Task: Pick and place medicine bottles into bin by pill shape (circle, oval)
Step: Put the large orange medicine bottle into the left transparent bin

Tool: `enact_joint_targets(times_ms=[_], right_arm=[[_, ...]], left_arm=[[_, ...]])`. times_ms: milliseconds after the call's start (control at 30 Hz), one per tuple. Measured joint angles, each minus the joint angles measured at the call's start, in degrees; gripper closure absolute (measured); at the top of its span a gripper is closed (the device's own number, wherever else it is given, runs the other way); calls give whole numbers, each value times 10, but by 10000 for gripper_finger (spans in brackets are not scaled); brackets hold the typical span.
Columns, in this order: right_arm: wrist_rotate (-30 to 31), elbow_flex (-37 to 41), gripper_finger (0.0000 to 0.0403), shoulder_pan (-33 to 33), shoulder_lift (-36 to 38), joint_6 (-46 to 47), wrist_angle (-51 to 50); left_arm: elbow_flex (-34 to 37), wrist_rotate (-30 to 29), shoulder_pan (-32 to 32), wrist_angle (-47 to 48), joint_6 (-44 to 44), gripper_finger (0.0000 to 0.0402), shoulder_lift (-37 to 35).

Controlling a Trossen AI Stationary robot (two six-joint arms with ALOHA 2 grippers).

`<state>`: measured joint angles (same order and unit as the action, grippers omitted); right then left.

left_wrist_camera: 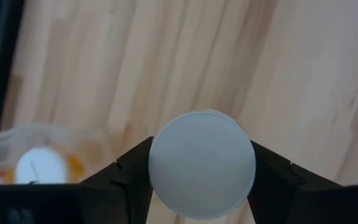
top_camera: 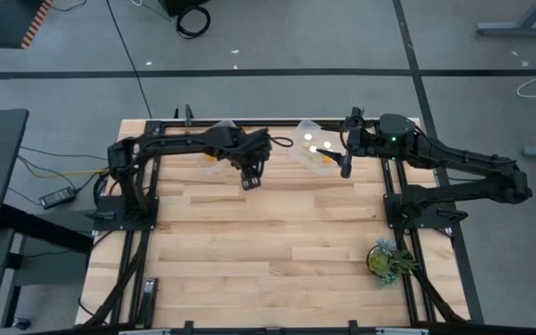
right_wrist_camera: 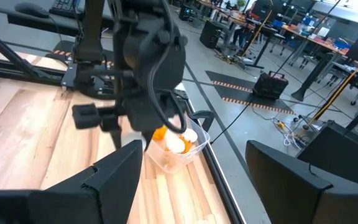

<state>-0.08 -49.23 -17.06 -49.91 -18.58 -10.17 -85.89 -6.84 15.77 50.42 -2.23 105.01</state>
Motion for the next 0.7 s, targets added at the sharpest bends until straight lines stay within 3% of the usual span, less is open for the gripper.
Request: enact_joint_targets(times_ms=[233, 433, 700], right_arm=[[0, 0, 109, 0, 0, 2, 0], [0, 0, 109, 0, 0, 3, -2], [0, 0, 109, 0, 0, 0, -3]], left_arm=[[0, -52, 4, 51, 13, 189, -28], [5, -56, 20, 69, 15, 194, -28], [142, -56, 48, 18, 29, 194, -102]])
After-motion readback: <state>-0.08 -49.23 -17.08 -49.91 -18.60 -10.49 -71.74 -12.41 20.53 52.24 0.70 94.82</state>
